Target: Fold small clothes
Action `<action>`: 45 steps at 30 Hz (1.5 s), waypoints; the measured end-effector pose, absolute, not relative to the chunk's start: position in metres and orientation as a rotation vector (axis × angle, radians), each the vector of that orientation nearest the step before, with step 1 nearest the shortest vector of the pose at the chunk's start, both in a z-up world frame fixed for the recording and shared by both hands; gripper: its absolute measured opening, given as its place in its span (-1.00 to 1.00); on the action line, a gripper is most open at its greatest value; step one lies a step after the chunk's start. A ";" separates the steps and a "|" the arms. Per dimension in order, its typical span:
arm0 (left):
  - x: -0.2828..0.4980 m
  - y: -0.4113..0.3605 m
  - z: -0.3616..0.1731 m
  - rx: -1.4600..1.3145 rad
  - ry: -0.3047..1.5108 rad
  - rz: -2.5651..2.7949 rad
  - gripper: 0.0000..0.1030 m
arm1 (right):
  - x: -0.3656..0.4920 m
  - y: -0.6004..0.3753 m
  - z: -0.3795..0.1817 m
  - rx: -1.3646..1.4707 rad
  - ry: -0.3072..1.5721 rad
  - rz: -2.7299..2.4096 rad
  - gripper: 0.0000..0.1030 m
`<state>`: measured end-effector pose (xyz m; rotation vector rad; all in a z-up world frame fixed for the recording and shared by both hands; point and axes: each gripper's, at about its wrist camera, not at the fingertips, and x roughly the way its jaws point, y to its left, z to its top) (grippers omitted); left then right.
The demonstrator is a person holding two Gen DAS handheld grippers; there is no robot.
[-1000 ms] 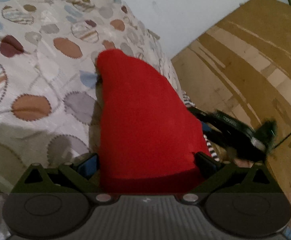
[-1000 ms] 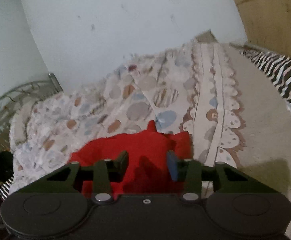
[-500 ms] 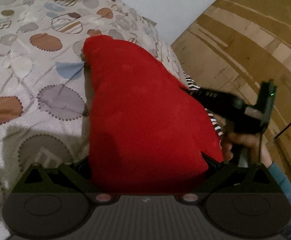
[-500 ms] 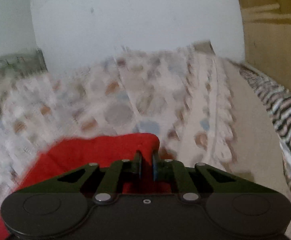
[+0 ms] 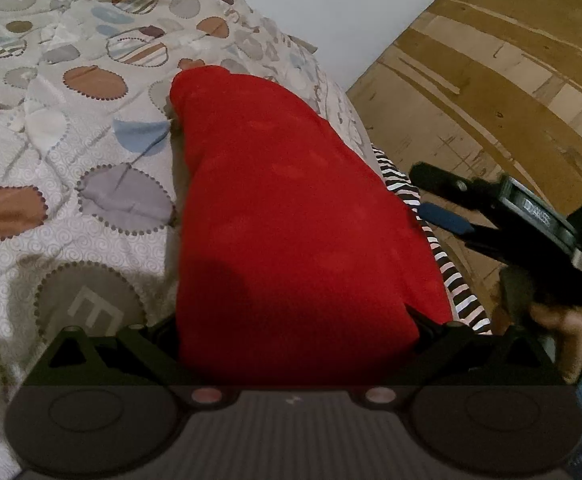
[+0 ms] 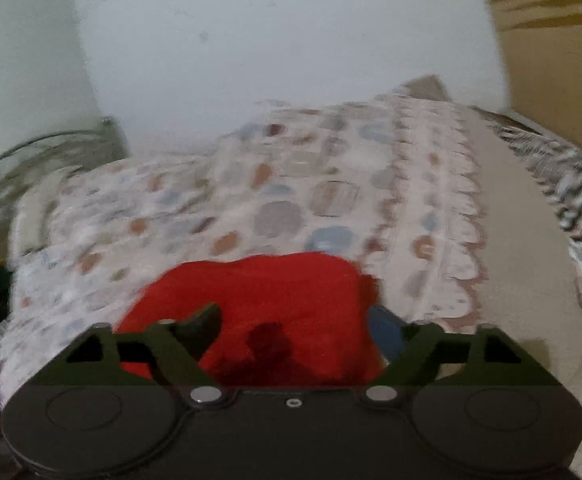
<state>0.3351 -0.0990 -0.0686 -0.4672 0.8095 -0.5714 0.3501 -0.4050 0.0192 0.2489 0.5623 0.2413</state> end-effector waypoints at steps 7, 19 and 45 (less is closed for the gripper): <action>0.333 -0.099 -0.066 -0.460 0.807 -0.555 1.00 | 0.345 -0.376 -0.005 0.016 0.665 0.225 0.84; 0.333 -0.102 -0.065 -0.434 0.800 -0.542 1.00 | 0.344 -0.408 -0.036 0.272 0.677 0.241 0.99; 0.337 -0.101 -0.068 -0.448 0.803 -0.556 1.00 | 0.381 -0.417 -0.062 0.365 0.517 0.182 0.76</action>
